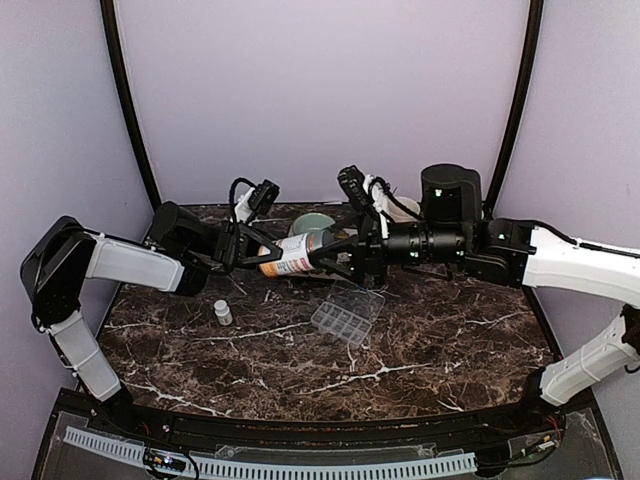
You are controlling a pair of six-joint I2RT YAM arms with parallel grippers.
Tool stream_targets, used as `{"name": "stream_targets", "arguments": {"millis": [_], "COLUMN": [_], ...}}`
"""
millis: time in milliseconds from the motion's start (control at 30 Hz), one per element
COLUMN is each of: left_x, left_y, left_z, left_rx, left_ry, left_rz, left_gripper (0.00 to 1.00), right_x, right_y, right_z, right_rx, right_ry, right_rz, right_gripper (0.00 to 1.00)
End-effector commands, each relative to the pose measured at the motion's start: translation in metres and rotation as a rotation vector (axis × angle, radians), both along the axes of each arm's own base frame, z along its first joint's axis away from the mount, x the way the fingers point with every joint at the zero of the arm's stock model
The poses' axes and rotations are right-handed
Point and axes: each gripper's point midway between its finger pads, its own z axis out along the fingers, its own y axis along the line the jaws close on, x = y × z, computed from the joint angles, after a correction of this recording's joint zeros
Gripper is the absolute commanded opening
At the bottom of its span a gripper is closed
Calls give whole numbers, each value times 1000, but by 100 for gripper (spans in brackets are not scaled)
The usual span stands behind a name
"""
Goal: Sort the pills into containers
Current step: Unscrew the lid of the pill bottle.
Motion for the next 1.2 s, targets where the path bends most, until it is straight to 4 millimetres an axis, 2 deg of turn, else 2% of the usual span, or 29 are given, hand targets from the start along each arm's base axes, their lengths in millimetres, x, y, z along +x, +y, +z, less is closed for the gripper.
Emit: {"name": "stream_targets", "arguments": {"millis": [0,167,400,700,767,1000,1167], "left_x": [0,-2,-2,-3,-4,-6,-6], "left_y": [8,11,12,12,13,14,14], "left_z": [44,43,35,29,29,24,22], "left_rx": [-99,-85,-55,-37,-37,-31,-33], "left_ry": [-77,-86,-88,-89,-89,-88,-87], "left_rz": [31,2,-22,-35,-34,-36,-32], "left_gripper": [37,33,31,27,27,26,26], "right_x": [11,8,6,11,12,6,-1], "right_y": [-11,-15,-17,-22,-22,-24,-23], "right_z": [-74,-85,-110,-113,-112,-91,-76], "right_rx": [-275,-326,-449,-498,-499,-410,-355], "right_ry": [-49,-107,-230,-376,-381,-350,-317], "right_rz": [-135,-173,-233,-336,-345,-347,-324], "right_gripper": [3,3,3,6,11,46,61]}}
